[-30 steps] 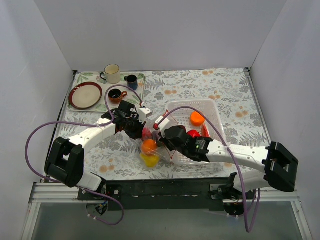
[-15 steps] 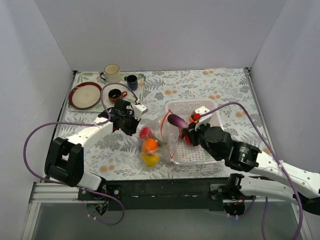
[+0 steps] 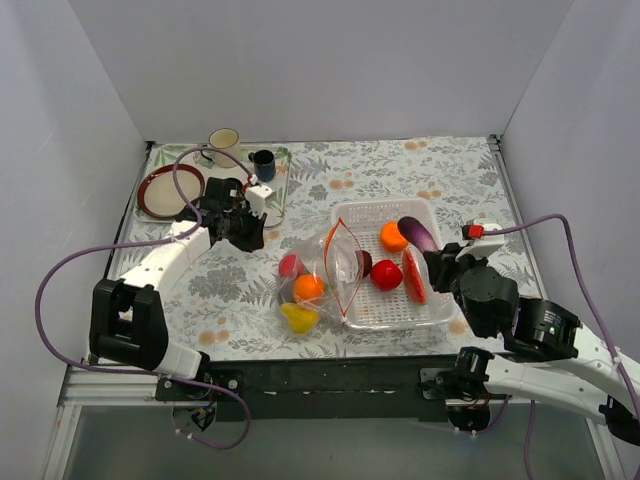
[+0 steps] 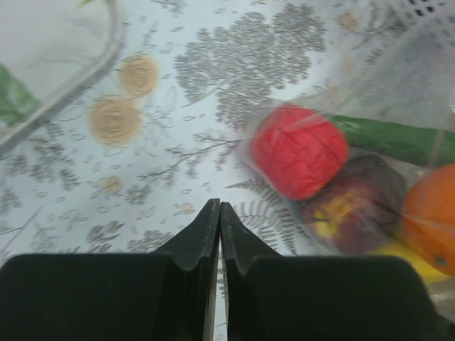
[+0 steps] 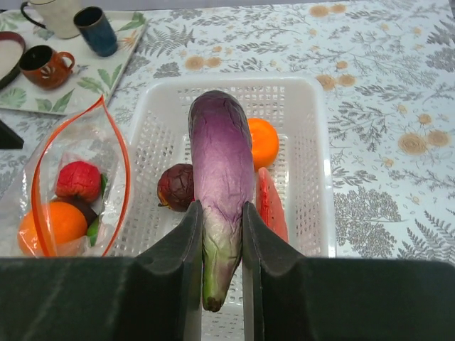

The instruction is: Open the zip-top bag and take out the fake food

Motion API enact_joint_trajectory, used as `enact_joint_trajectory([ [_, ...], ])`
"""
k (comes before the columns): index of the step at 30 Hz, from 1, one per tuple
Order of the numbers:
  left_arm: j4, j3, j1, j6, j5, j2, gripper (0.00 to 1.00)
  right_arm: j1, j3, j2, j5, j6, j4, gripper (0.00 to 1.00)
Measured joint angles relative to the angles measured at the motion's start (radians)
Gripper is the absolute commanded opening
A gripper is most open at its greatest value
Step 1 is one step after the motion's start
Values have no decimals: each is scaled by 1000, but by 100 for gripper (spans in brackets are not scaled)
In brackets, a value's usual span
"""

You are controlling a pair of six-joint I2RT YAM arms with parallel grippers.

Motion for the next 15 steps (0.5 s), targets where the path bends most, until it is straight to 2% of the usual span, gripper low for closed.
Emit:
enact_joint_trajectory([
  [1,-13,0,-12,-14,26,6,15,0,13,7,19,29,-25,13],
  [3,-29,-4,-48,-43,64,28,23,-1,17,38,43,75,-54,42],
  [4,-32,-8,-62,-49,77,37,30,-1,14,61,45,87,-64,76],
  [5,-36,-18,-82,-63,87,50,47,-2,10,95,45,99,-68,92],
  [6,-41,-26,-94,-67,94,58,51,-1,6,138,42,106,-68,98],
  [7,-45,-42,-111,-82,103,68,54,-1,6,195,39,98,-67,98],
  [8,-51,-55,-120,-87,108,75,62,-1,6,237,36,95,-64,99],
  [11,-59,-95,-124,-102,114,81,66,0,24,372,10,40,-51,98],
  [15,-60,-122,-121,-126,137,87,70,13,112,445,-41,-97,38,98],
])
